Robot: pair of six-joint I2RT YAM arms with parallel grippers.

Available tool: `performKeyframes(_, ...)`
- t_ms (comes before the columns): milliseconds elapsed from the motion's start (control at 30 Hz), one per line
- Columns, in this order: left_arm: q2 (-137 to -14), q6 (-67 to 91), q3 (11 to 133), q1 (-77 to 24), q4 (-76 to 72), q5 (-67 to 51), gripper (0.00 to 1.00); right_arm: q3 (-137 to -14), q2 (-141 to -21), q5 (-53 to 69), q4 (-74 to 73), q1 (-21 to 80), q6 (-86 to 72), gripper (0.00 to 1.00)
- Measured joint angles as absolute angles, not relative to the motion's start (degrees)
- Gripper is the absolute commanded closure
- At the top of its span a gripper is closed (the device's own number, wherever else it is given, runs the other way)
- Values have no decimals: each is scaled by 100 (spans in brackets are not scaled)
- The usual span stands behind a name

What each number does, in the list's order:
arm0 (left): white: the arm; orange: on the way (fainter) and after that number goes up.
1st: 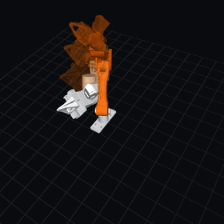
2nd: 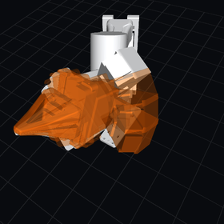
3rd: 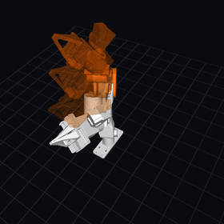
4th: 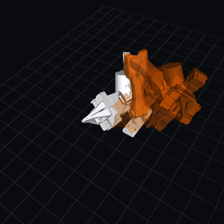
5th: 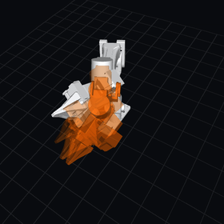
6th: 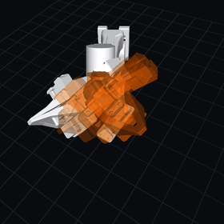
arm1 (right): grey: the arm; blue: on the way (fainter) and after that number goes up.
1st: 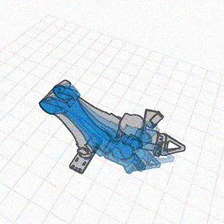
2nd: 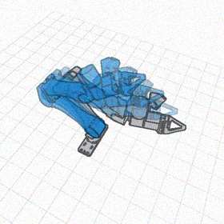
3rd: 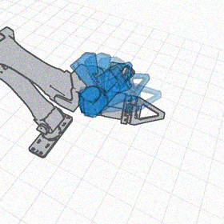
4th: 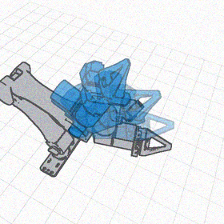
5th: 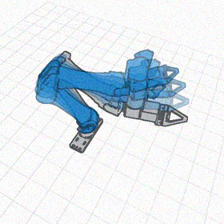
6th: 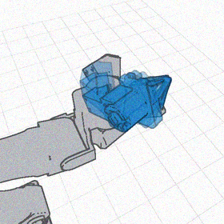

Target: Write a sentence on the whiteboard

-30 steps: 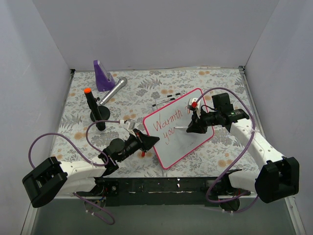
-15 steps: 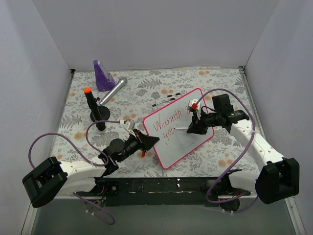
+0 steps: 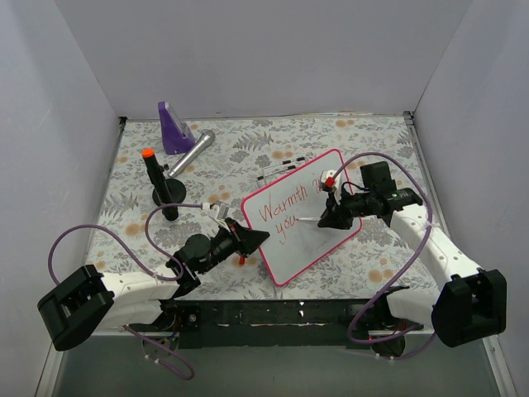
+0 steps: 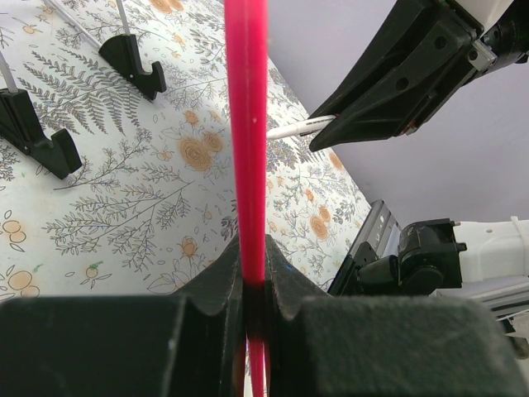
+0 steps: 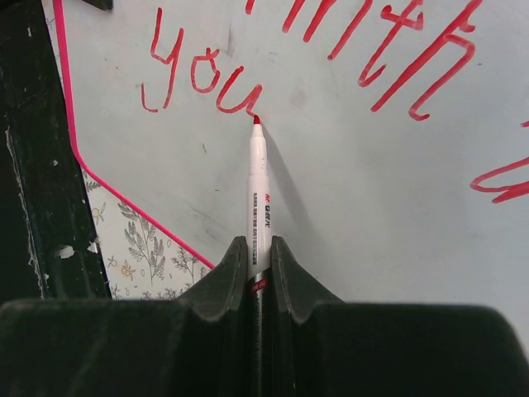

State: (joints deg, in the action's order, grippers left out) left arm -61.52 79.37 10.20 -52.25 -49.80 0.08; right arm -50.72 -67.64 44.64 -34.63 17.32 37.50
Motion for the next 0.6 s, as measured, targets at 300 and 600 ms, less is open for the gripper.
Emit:
performKeyframes(300,-6152,7933,1017,-5225,-4989,3,100,-5103,-6759,4471,-3592,1638,3795,99)
performKeyframes(600,-6152,7926,1011,-5225,-5009,-8,100,-5301,-6737,4536,-3579,1619,3760,99)
